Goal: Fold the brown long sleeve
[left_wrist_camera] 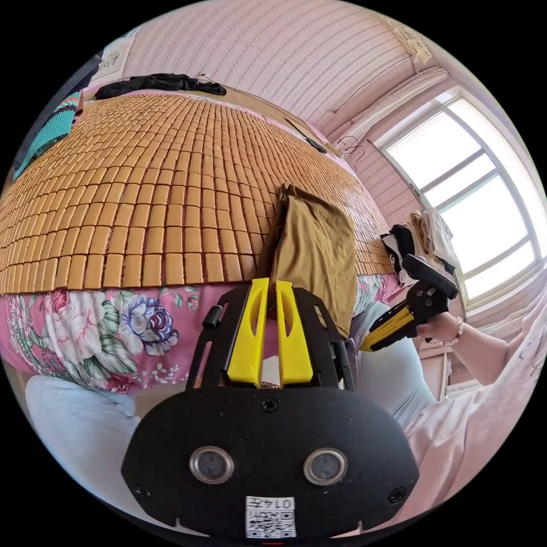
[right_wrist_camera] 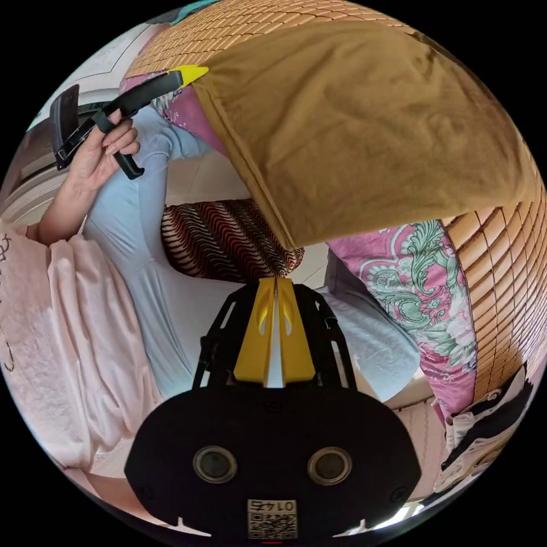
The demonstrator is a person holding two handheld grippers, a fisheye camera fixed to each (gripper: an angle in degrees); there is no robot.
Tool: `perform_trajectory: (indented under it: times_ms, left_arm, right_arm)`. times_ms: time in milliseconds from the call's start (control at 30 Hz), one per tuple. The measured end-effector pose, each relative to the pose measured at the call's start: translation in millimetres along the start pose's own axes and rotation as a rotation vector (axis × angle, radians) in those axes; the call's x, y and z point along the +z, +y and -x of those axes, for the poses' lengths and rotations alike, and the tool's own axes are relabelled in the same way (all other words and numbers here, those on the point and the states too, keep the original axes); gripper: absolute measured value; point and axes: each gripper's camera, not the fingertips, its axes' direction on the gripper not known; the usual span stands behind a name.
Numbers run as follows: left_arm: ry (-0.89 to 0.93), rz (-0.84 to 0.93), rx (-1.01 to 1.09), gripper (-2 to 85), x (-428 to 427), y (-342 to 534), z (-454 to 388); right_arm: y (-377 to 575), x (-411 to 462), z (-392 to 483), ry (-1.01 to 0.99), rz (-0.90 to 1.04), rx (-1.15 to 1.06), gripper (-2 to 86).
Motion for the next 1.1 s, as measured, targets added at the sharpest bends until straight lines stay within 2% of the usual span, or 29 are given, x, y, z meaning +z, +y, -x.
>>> perform_trajectory:
  times_ms: [67,167,300,467,600,700,800,900,1100]
  left_arm:
    - [-0.043,0.005,0.042,1.2,-4.2,-0.6,-7.1]
    - [-0.174,0.003,0.069,1.2,-8.3,1.0,-4.6]
    - [-0.100,0.026,-0.009,4.9,-10.0,1.7,9.3]
    - [-0.027,0.025,-0.041,10.2,5.4,4.9,-3.8]
    - [-0.046,0.050,-0.056,10.2,30.0,9.3,-13.0]
    - [-0.067,0.046,-0.034,8.0,38.4,12.7,-17.1]
    - [-0.036,0.064,-0.025,2.5,42.0,11.2,-17.1]
    - [-0.017,0.067,-0.023,-0.2,36.1,7.9,-22.8]
    - [-0.017,0.025,0.177,-0.9,3.0,5.7,-80.1]
  right_arm:
    - [8.8,-21.4,5.0,0.020,-0.181,-0.007,-0.1]
    - [12.3,-30.4,12.6,0.015,-0.332,-0.030,0.4]
    - [15.9,-38.1,13.4,0.085,-0.421,-0.045,3.1]
    - [12.5,-93.7,-30.6,0.232,-0.649,0.056,8.5]
    - [-16.0,-105.3,-63.8,0.304,-0.628,0.116,11.5]
    - [-39.8,-85.1,-88.3,0.311,-0.480,0.126,11.5]
    - [-19.8,-78.0,-86.0,0.301,-0.496,0.049,3.2]
    - [18.6,-68.7,-85.6,0.269,-0.531,0.044,1.7]
    - [167.7,-69.9,-90.2,0.071,-0.913,0.119,1.0]
